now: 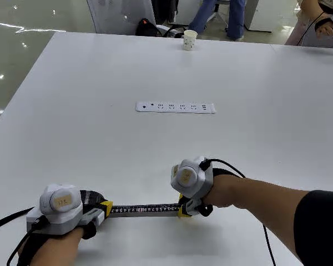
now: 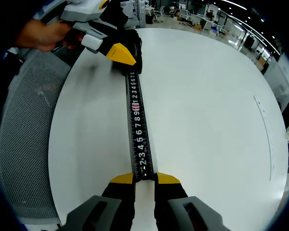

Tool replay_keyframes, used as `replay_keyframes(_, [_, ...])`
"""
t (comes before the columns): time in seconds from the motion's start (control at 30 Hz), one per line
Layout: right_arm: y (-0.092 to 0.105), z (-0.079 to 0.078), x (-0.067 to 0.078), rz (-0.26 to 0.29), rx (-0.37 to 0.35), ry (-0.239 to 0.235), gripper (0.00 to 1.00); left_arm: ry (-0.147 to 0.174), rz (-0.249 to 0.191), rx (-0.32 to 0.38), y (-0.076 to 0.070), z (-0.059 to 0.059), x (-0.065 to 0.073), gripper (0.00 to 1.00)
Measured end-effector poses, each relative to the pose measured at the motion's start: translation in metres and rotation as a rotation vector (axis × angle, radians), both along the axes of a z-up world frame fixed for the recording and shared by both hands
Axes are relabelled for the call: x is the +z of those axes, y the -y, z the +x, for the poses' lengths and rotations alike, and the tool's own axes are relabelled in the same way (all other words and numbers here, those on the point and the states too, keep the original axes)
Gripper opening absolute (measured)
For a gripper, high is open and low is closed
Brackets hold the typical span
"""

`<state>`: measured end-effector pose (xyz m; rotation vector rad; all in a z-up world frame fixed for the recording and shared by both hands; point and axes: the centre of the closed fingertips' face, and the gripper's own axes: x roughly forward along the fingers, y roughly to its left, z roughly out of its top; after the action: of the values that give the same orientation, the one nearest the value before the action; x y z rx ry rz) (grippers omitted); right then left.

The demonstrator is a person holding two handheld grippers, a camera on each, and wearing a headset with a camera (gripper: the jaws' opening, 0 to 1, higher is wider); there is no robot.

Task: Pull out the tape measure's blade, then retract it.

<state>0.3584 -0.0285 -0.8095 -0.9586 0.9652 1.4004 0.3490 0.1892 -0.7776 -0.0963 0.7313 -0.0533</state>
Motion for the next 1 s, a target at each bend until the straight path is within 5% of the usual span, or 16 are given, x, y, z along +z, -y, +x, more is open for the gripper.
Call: replay_keyframes(1.0, [-0.012, -0.002, 0.0, 0.005, -0.001, 0.0, 0.11, -0.006, 0.0, -0.004, -0.001, 0.002, -0.001, 0.61])
